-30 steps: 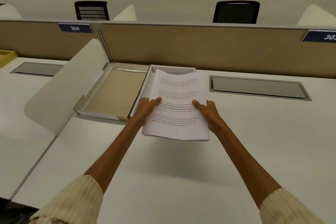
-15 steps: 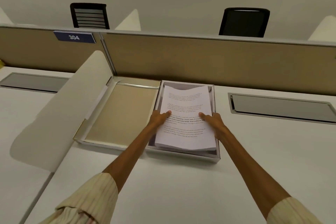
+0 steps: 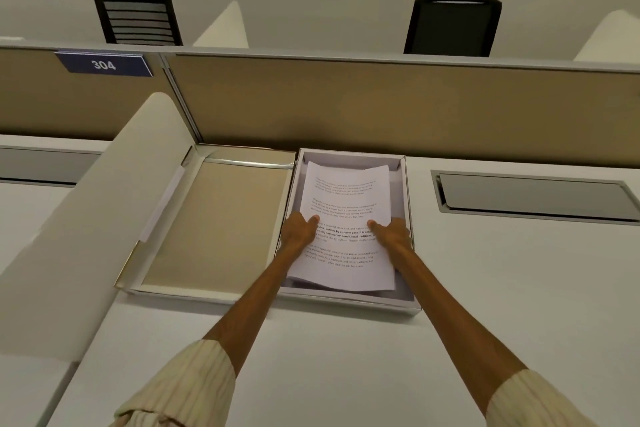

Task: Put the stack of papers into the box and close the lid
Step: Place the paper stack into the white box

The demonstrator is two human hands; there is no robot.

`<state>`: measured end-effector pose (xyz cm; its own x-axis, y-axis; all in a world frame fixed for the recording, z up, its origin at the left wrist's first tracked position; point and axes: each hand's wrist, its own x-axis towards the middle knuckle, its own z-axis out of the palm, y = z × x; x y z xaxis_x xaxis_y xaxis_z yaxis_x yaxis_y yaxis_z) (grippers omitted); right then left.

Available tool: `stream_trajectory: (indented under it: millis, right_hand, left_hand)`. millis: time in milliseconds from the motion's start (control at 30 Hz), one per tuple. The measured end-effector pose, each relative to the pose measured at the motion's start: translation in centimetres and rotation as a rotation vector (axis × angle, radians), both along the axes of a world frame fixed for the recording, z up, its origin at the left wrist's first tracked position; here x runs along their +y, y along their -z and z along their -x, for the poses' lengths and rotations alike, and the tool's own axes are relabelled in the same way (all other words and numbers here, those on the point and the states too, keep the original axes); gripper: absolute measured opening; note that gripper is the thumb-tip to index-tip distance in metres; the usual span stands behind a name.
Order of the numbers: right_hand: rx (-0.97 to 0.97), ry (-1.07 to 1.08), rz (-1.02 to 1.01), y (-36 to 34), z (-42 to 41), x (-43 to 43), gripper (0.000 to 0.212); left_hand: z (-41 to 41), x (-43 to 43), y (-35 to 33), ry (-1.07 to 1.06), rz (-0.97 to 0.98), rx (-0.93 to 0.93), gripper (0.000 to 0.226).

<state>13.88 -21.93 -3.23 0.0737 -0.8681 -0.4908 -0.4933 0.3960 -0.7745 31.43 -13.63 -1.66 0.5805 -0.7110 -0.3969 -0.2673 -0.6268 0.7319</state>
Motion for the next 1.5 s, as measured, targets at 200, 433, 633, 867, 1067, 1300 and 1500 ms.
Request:
stream_trajectory:
  millis: [200, 433, 633, 867, 1067, 1300, 1500]
  right_hand:
    - [0.103, -0.03, 0.049, -0.3, -0.2, 0.1, 0.047]
    - [0.243, -0.148, 0.141, -1.0, 0.3, 0.3, 0.043]
    - [0.347, -0.22, 0.205, -1.6, 0.3, 0.7, 0.037]
    - [0.395, -0.225, 0.342, -1.3, 0.3, 1.2, 0.028]
    - [0.383, -0.212, 0.35, -1.4, 0.3, 1.3, 0.033]
    - [0.365, -0.202, 0.33, -1.2, 0.2, 0.9, 0.025]
    - [0.355, -0.232, 0.342, -1.1, 0.3, 1.0, 0.024]
  left_hand:
    - [-0.2, -0.3, 0.2, 0.011, -0.01, -0.005, 0.052]
    - [0.4, -0.6, -0.9, 0.014, 0.0, 0.055, 0.044]
    - [0.6, -0.2, -1.2, 0.007, -0.058, -0.168, 0.027]
    - [0.6, 0.1, -0.9, 0.031, -0.028, -0.244, 0.022]
    - [0.3, -0.1, -0.8, 0.037, -0.026, -0.259, 0.021]
    - [0.2, 0.1, -0.6, 0.06, -0.045, -0.278, 0.024]
    - [0.3, 0.3, -0.5, 0.077, -0.026, -0.271, 0.024]
